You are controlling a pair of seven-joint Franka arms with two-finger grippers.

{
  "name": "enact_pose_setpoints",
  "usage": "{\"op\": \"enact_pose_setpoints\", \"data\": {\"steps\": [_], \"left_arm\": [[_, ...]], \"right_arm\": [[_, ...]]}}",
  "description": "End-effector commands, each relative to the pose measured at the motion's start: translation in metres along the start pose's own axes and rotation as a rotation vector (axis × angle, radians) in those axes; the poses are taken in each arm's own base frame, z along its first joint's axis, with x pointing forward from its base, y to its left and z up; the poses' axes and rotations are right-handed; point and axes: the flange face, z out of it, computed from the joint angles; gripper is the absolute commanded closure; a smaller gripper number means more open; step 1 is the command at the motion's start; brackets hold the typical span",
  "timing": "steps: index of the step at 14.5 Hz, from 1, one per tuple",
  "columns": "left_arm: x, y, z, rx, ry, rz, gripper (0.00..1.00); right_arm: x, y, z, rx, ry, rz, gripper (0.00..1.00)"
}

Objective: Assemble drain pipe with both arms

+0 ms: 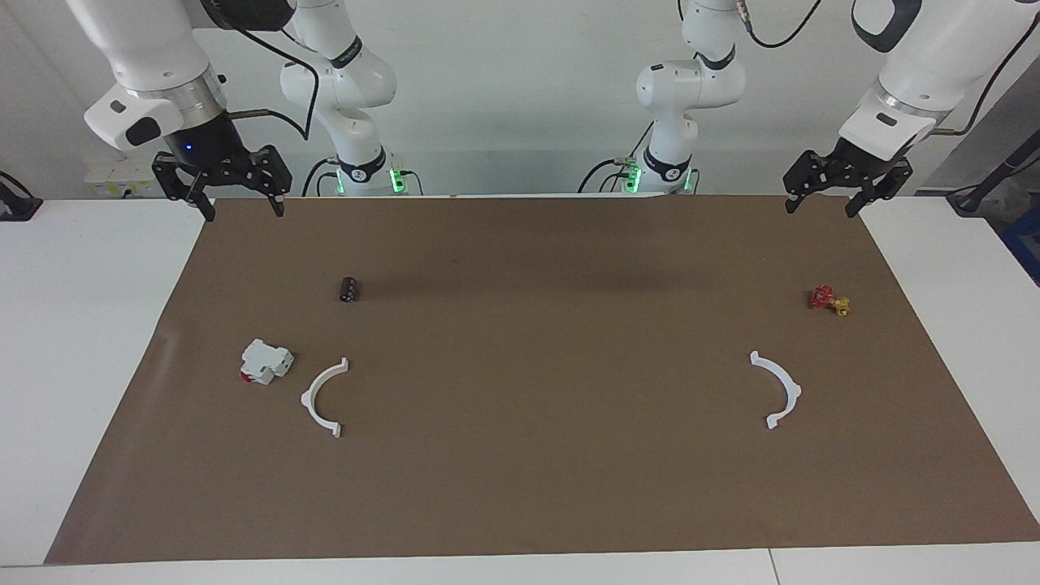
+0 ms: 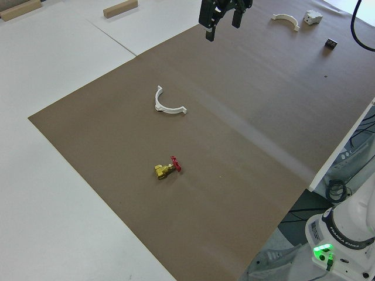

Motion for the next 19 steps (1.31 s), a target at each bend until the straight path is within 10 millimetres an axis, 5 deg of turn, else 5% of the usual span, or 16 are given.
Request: {"op": "enact_pose_setpoints", "data": {"steps": [1,19], "left_arm": [[-0.006,0.001,-0.001,0.016,0.009,-0.004,0.0],[-0.005,-0.001,0.001,0.02,0.029,-0.001,0.0]], "right_arm": [[-0.003,-0.001,-0.006,0.021,0.002,-0.022,0.0],[-0.012,0.006,-0.018,0.021,0.018,-0.007,0.0]]}}
